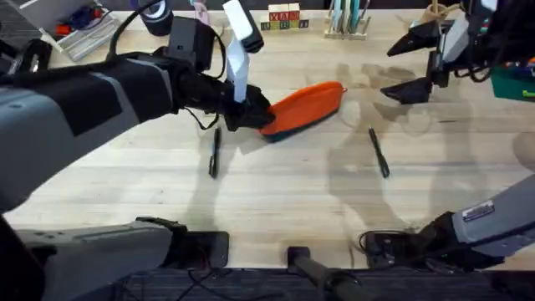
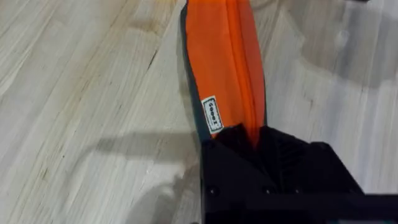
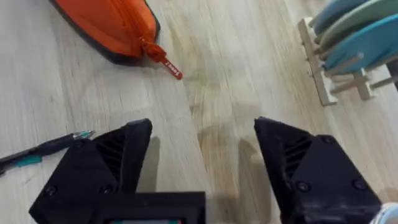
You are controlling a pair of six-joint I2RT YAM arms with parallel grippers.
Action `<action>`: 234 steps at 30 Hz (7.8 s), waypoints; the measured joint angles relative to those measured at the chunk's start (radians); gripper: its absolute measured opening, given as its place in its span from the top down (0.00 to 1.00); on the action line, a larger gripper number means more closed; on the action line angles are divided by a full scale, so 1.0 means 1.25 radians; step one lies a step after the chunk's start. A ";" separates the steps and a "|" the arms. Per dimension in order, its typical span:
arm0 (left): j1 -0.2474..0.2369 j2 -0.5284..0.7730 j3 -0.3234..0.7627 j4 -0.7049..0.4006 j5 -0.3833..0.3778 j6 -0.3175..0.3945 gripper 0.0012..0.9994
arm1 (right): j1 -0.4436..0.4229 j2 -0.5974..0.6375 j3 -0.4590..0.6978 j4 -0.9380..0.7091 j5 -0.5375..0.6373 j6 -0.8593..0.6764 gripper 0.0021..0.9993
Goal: Unzip the bag, pick up the pens from the table one at a time and place them inside, then zip the bag closed.
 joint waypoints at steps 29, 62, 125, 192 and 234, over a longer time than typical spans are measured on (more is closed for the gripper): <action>0.000 0.000 0.000 -0.002 0.000 0.000 0.96 | 0.009 0.000 0.000 -0.023 0.009 -0.008 0.00; 0.000 0.000 0.000 -0.002 0.000 0.000 0.96 | 0.158 0.068 0.001 -0.013 0.009 -0.008 0.00; -0.001 0.000 0.001 -0.004 0.000 0.000 0.96 | 0.222 -0.039 0.034 -0.002 0.034 0.158 0.97; -0.008 0.000 0.001 -0.012 0.001 0.002 0.96 | 0.614 -0.063 0.059 0.023 0.041 0.284 0.00; -0.004 -0.103 0.079 -0.161 -0.010 -0.035 0.00 | 0.490 -0.164 0.059 -0.012 0.026 0.288 0.00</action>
